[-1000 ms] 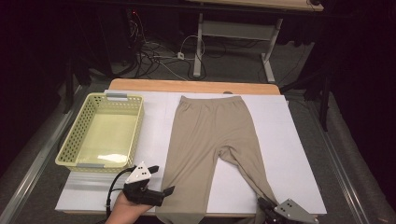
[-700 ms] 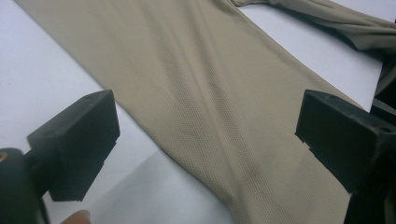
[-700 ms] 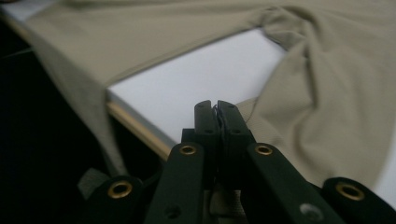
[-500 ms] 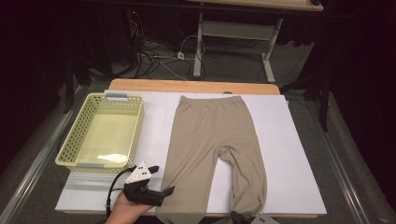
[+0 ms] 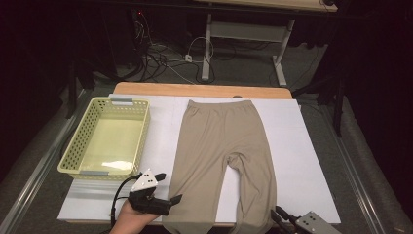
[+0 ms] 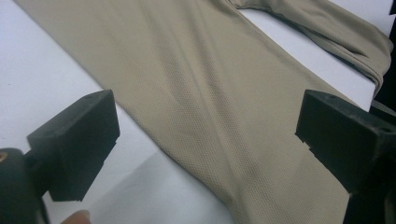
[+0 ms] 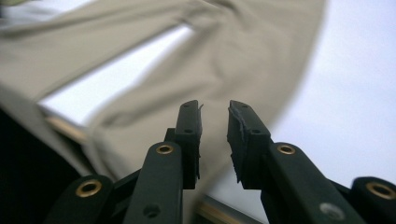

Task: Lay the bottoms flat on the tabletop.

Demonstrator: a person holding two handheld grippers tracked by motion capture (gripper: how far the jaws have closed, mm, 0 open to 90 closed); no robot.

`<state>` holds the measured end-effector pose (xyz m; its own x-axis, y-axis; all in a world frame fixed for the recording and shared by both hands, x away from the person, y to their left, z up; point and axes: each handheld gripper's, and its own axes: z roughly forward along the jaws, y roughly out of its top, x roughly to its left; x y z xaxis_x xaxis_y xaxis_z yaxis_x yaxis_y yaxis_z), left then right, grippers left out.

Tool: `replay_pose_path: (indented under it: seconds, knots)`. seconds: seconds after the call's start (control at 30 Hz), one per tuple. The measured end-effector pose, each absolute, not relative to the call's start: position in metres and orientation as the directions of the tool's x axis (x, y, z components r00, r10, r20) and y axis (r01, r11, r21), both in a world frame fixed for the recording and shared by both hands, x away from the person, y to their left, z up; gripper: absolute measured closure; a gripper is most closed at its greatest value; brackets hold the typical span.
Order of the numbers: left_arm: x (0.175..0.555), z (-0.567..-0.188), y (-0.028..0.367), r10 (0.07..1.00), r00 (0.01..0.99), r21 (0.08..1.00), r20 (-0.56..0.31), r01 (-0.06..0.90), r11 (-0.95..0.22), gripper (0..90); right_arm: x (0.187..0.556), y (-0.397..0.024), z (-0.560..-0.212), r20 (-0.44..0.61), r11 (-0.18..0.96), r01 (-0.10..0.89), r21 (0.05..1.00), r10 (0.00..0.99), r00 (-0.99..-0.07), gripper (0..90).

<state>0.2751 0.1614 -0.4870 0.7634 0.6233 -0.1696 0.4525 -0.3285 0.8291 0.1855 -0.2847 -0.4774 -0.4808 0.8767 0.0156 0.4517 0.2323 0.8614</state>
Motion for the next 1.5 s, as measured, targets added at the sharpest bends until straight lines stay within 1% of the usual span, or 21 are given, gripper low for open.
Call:
replay_pose_path:
  seconds: [0.13,0.37,0.4,0.47,0.5,0.53,0.6,0.7,0.77,0.87,0.97,1.03,1.1,1.23,1.33,1.4,1.5]
  knots:
    - [0.275,-0.487,0.161,0.624,0.763,0.83,-0.169,0.451,-0.328,5.3,0.192,-0.293,-0.487,0.043,0.21,0.493,0.845,0.891,-0.453,74.2]
    - [0.275,-0.487,0.161,0.623,0.764,0.831,-0.169,0.45,-0.327,5.3,0.196,-0.285,-0.494,0.024,0.248,0.517,0.819,0.886,-0.463,69.6]
    - [0.275,-0.487,0.161,0.622,0.765,0.829,-0.17,0.452,-0.329,5.3,0.196,-0.284,-0.494,0.019,0.251,0.518,0.818,0.888,-0.46,71.6]
    - [0.276,-0.487,0.161,0.62,0.765,0.827,-0.171,0.454,-0.332,5.3,0.196,-0.284,-0.494,0.0,0.268,0.512,0.816,0.887,-0.463,84.6]
    - [0.276,-0.487,0.161,0.619,0.766,0.826,-0.171,0.455,-0.334,5.3,0.195,-0.283,-0.494,0.006,0.269,0.514,0.815,0.882,-0.471,89.6]
    - [0.276,-0.487,0.16,0.618,0.767,0.824,-0.17,0.455,-0.338,5.3,0.195,-0.283,-0.493,0.006,0.271,0.515,0.813,0.882,-0.472,90.0]
    - [0.276,-0.487,0.16,0.616,0.769,0.823,-0.17,0.455,-0.34,5.3,0.192,-0.283,-0.489,-0.03,0.289,0.502,0.815,0.887,-0.461,90.0]
    - [0.277,-0.487,0.16,0.612,0.771,0.821,-0.174,0.457,-0.341,5.3,0.186,-0.295,-0.479,-0.048,0.264,0.471,0.842,0.906,-0.421,90.0]
    - [0.278,-0.487,0.16,0.611,0.772,0.82,-0.174,0.458,-0.345,5.3,0.183,-0.306,-0.477,-0.045,0.242,0.472,0.847,0.919,-0.39,90.0]
    - [0.279,-0.487,0.159,0.61,0.773,0.817,-0.174,0.459,-0.349,5.3,0.181,-0.322,-0.484,-0.026,0.211,0.508,0.835,0.938,-0.346,89.6]
    - [0.279,-0.487,0.159,0.611,0.772,0.817,-0.175,0.46,-0.347,5.3,0.181,-0.326,-0.485,0.0,0.183,0.514,0.838,0.942,-0.336,81.0]
    - [0.279,-0.487,0.159,0.612,0.771,0.817,-0.175,0.461,-0.347,5.3,0.179,-0.319,-0.48,0.008,0.179,0.488,0.854,0.934,-0.357,78.5]
    - [0.279,-0.487,0.159,0.613,0.771,0.817,-0.174,0.461,-0.347,5.3,0.178,-0.308,-0.476,-0.002,0.202,0.464,0.863,0.918,-0.396,78.5]
    - [0.278,-0.487,0.159,0.615,0.77,0.821,-0.169,0.455,-0.344,5.2,0.175,-0.266,-0.476,-0.037,0.306,0.43,0.849,0.847,-0.53,79.0]
    - [0.277,-0.487,0.159,0.616,0.77,0.823,-0.166,0.453,-0.344,5.2,0.175,-0.238,-0.48,-0.057,0.375,0.414,0.829,0.794,-0.605,79.3]
    - [0.277,-0.487,0.159,0.616,0.77,0.822,-0.168,0.454,-0.343,5.2,0.177,-0.224,-0.484,-0.096,0.426,0.407,0.808,0.776,-0.623,78.9]
    - [0.278,-0.487,0.159,0.615,0.77,0.821,-0.169,0.455,-0.344,5.2,0.183,-0.222,-0.487,-0.111,0.43,0.436,0.79,0.8,-0.589,78.3]
